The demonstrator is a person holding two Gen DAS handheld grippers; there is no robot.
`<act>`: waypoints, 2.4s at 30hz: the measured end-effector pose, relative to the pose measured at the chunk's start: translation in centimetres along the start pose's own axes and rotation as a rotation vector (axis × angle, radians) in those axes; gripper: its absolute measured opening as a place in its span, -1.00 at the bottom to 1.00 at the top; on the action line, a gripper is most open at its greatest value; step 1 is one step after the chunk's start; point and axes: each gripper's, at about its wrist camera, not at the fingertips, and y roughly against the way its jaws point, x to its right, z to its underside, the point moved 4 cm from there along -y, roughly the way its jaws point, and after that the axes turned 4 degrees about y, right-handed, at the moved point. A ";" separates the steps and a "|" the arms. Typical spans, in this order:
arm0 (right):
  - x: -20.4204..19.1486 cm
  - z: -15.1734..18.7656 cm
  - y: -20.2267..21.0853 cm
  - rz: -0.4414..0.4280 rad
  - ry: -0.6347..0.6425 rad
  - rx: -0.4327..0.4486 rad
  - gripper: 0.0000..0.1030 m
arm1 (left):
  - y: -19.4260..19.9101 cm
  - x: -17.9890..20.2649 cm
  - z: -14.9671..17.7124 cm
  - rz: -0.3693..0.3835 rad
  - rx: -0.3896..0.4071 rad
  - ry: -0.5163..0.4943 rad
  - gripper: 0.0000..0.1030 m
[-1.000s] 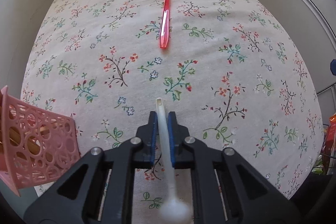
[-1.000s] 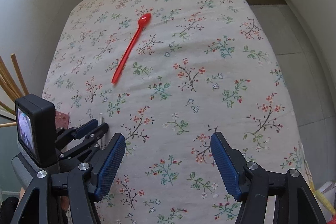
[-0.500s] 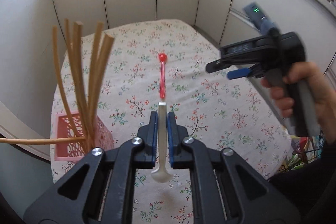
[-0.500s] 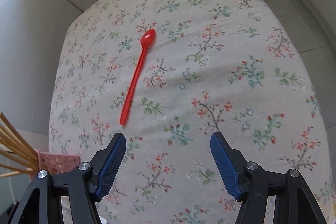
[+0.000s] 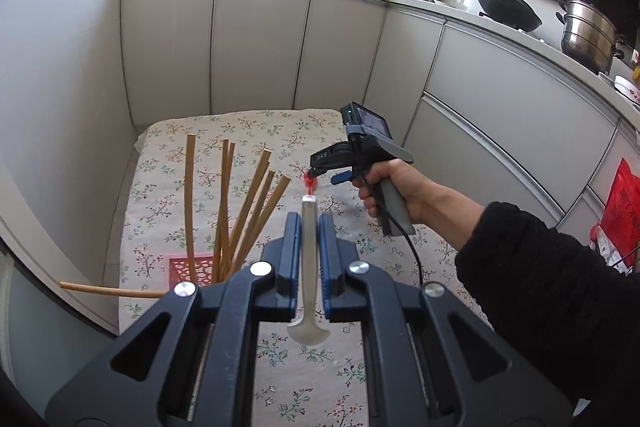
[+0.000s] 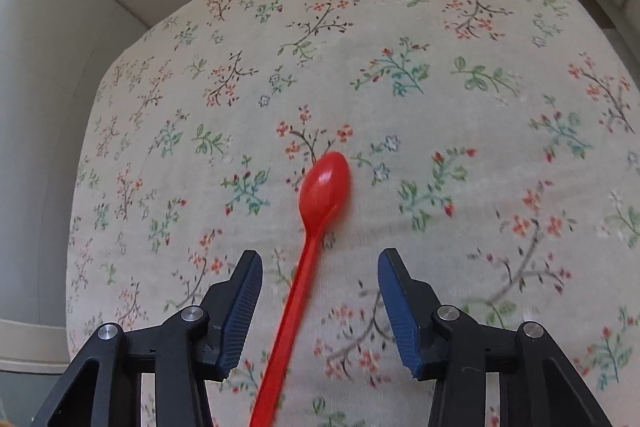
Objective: Organize utensils
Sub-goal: 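Lift the white spoon with the left tool while the right tool grasps the red spoon, then carry both held spoons up over the pink mesh cup, then lower the white spoon into the cup and open the left tool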
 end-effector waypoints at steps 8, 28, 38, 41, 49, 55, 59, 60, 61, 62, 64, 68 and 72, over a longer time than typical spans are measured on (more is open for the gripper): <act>-0.9 -3.0 -4.4 0.140 0.056 -0.045 -0.33 | -0.6 0.1 0.5 -0.013 -0.053 0.019 -0.81; -1.9 3.1 9.0 0.129 0.119 0.178 -0.43 | -0.2 -0.2 0.2 -0.036 -0.011 0.043 -0.81; -5.0 8.6 20.8 0.036 0.124 0.372 -0.43 | 1.4 1.1 -0.7 -0.047 0.063 0.021 -0.81; -5.5 10.8 23.8 0.011 0.130 0.441 -0.43 | 2.1 1.4 -1.0 -0.060 0.099 0.008 -0.81; -8.5 14.5 29.7 -0.059 0.189 0.635 -0.43 | 4.6 1.3 -2.3 -0.093 0.198 -0.020 -0.81; -11.6 16.1 34.1 -0.107 0.254 0.806 -0.43 | 6.7 -0.6 -3.8 -0.134 0.280 0.009 -0.81; -14.0 16.9 35.2 -0.134 0.299 0.895 -0.43 | 7.6 -2.8 -4.5 -0.169 0.317 0.057 -0.81; -14.7 17.1 35.3 -0.142 0.306 0.915 -0.42 | 7.5 -3.4 -4.7 -0.182 0.321 0.067 -0.81; -15.3 17.4 35.3 -0.149 0.314 0.933 -0.43 | 7.3 -3.9 -4.7 -0.197 0.324 0.072 -0.81; -16.0 17.4 35.0 -0.155 0.320 0.946 -0.42 | 6.9 -4.4 -4.7 -0.210 0.323 0.072 -0.81; -17.2 17.4 34.2 -0.164 0.329 0.968 -0.42 | 5.8 -5.1 -4.6 -0.231 0.309 0.065 -0.81; -19.2 16.8 31.8 -0.137 0.343 1.006 -0.42 | 2.5 -6.3 -3.9 -0.253 0.240 0.051 -0.81; -20.4 16.1 29.4 -0.110 0.337 1.008 -0.42 | -0.5 -7.3 -3.1 -0.246 0.157 0.056 -0.81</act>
